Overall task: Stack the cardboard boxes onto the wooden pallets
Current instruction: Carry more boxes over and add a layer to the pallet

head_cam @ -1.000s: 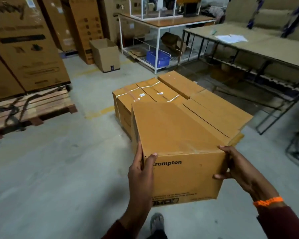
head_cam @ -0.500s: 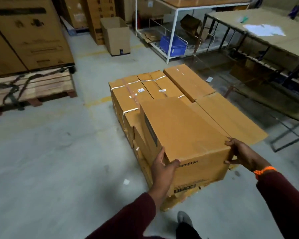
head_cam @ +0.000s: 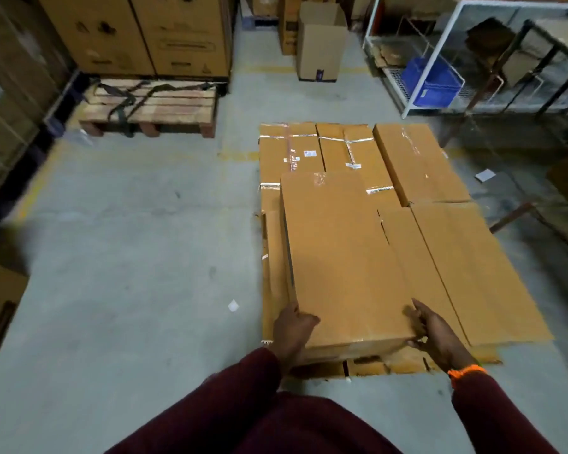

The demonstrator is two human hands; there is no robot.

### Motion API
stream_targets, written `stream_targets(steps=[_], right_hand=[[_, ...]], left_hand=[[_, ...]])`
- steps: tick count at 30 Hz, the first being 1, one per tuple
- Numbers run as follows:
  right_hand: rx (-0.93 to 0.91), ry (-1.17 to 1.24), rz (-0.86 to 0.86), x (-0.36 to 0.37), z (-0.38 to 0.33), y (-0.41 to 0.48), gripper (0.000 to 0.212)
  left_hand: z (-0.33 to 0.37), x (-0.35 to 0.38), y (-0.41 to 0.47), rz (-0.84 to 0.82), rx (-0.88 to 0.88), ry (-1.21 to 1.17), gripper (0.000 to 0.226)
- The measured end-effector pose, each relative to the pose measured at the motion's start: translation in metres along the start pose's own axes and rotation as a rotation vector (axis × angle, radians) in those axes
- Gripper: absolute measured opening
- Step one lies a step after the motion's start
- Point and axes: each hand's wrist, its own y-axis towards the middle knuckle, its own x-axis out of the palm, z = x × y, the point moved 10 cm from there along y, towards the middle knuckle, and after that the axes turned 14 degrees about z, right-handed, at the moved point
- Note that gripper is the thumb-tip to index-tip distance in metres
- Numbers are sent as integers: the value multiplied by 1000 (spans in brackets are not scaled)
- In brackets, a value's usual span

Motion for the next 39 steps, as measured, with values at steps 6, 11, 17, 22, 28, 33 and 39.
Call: stream_targets(steps=[6,11,17,22,28,33,39], right_hand=[[-159,-102,-48,17,11,-8,56],[-313,-283,-111,40,40,-28,98],[-445,-315,-62,44,58,-25,117],[-452,-320,-36,44,62,-17,116],[-468,-345,12,51,59,-10,106],[-466,-303,-86,49,67,-6,109],[-408,-386,-335,28,73,42,99]], left_hand=[[-29,8,24,72,-12,100,69],[-54,1,39,176,-13,192,65],[-88,-12,78,317,-7,239,74],[-69,1,50,331,-8,247,57],[-66,20,53,293,-72,205,12],[-89,14,41,340,-254,77,11],[-95,29,17,531,-322,-141,10]])
